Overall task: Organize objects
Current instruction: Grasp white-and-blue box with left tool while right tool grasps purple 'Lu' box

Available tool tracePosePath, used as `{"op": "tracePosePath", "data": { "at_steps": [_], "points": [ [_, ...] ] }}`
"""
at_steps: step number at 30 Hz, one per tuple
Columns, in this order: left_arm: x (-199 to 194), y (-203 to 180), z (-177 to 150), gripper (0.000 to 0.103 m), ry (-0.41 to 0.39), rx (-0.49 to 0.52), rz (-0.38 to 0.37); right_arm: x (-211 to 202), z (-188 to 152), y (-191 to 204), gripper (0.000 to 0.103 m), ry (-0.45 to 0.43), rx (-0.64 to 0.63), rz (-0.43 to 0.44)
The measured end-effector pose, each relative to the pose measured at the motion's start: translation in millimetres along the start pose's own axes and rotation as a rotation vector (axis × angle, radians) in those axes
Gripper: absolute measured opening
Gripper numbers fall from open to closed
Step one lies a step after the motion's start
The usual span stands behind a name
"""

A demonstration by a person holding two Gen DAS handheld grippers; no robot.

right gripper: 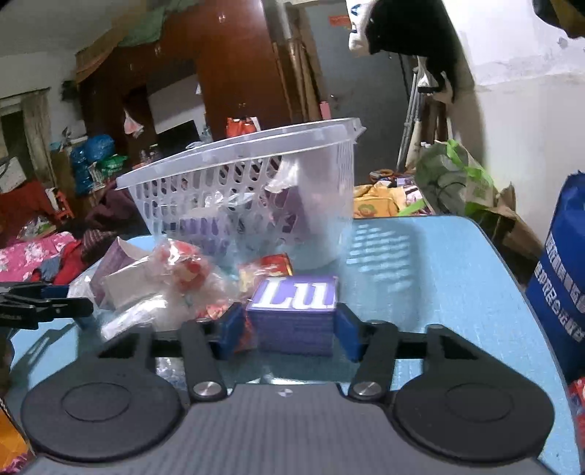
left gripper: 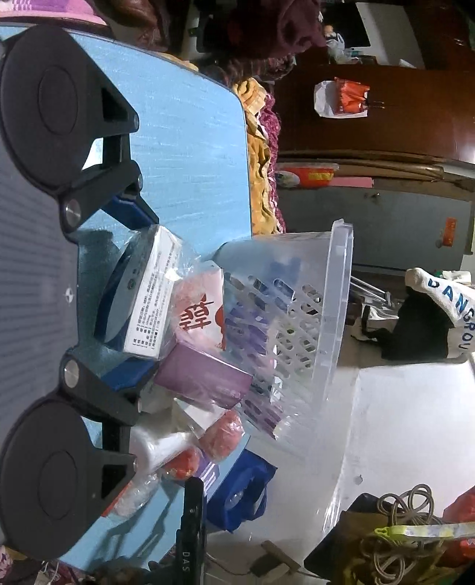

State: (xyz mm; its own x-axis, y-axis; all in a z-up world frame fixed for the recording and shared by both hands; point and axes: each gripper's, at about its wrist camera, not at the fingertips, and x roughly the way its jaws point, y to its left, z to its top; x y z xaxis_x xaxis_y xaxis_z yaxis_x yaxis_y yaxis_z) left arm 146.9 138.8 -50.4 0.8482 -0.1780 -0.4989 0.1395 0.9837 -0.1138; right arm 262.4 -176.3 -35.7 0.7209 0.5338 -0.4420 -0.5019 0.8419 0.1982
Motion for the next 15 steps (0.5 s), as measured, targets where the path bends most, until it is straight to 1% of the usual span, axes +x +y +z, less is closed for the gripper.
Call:
{"op": "tracePosePath", "data": {
  "at_steps": [2, 4, 6, 8, 10, 11, 12, 15],
  "points": [
    [1, -1, 1, 0.078, 0.004, 0.002, 0.0, 0, 0, -2, 0.059, 0.004, 0.012, 0.005],
    [1, -2, 2, 0.078, 0.001, 0.005, 0.002, 2, 2, 2, 0.066, 0.013, -0.009, -0.022],
    [1, -3, 2, 0.079, 0.006, 0.01, 0.011, 5, 4, 14, 0.078, 0.022, -0.076, -0.075],
    [2, -2, 2, 0.079, 0.012, 0.006, 0.013, 9, 5, 22, 0.08, 0.018, -0.135, -0.108],
    [2, -2, 1, 0.079, 0.014, 0.004, 0.014, 12, 5, 21, 0.079, 0.038, -0.13, -0.115],
    [2, -2, 1, 0.079, 0.011, 0.003, 0.015, 13, 5, 19, 0.063, 0.045, -0.122, -0.108],
    [0, -2, 0, 0.078, 0.002, 0.004, 0.014, 13, 4, 16, 0.055, 0.048, -0.11, -0.096],
    [-13, -1, -4, 0.078, -0.087, -0.011, 0.05, 2, 0, 9, 0.055, -0.011, -0.064, -0.079]
  ]
}}
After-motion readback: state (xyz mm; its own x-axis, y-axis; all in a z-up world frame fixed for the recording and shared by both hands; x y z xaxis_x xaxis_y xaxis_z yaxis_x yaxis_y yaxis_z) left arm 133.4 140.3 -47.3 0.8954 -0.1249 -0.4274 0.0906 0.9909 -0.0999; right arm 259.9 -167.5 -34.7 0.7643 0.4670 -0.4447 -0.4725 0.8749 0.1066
